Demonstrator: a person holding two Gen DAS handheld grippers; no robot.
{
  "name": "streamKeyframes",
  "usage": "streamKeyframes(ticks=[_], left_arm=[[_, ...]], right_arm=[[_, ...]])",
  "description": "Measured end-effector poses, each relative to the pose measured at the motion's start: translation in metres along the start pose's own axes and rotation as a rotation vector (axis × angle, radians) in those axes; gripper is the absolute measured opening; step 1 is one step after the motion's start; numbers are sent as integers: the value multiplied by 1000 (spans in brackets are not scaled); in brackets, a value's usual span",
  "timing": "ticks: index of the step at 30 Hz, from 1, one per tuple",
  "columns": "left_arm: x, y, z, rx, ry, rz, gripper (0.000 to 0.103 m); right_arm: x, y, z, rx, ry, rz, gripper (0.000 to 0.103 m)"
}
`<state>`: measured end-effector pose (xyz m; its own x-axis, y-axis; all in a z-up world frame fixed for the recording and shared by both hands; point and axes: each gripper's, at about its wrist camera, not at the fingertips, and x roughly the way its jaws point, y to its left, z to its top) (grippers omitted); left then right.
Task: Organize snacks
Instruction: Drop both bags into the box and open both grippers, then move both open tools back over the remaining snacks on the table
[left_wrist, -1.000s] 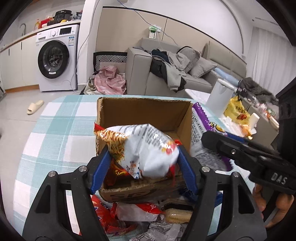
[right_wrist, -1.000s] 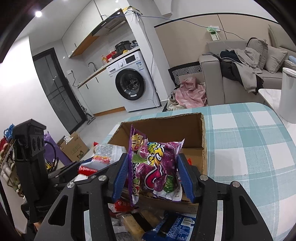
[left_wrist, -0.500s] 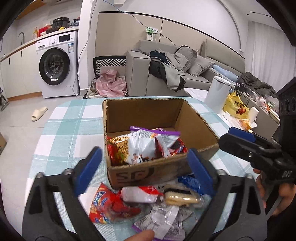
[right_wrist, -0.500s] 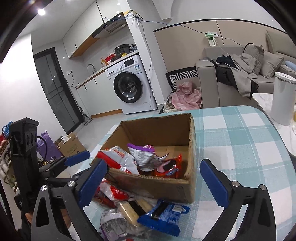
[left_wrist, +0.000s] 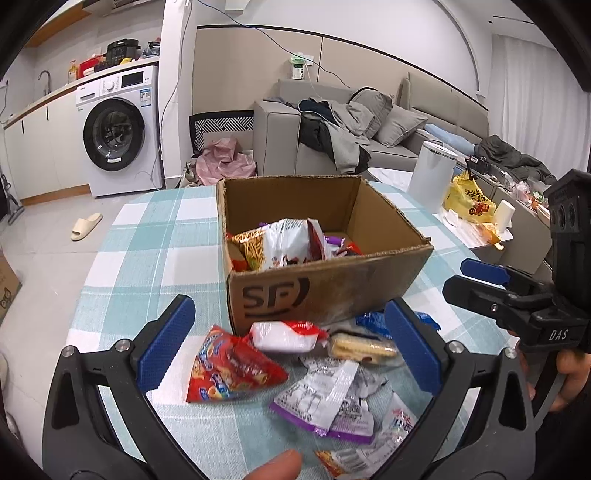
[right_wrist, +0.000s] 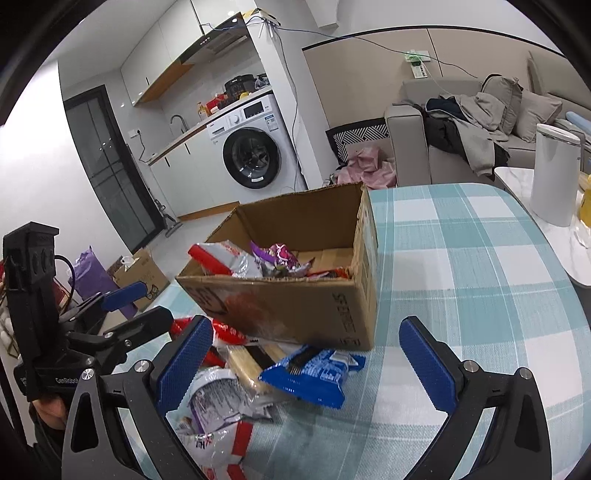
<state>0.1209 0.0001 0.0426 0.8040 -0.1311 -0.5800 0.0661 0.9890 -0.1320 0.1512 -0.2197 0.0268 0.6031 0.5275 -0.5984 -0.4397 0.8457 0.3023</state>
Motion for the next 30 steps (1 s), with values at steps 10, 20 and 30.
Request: streamKeyframes(ticks=[10, 20, 30], left_arm=[[-16, 3, -13, -13, 11, -2, 102], [-12, 6, -16, -29, 54, -13, 102], [10, 2, -24, -8, 123, 0, 102]], right_arm=[[-1, 1, -6, -4, 27, 5, 103], [12, 8, -12, -13, 78, 19, 103], [35, 0, -24, 19, 162, 9, 103]])
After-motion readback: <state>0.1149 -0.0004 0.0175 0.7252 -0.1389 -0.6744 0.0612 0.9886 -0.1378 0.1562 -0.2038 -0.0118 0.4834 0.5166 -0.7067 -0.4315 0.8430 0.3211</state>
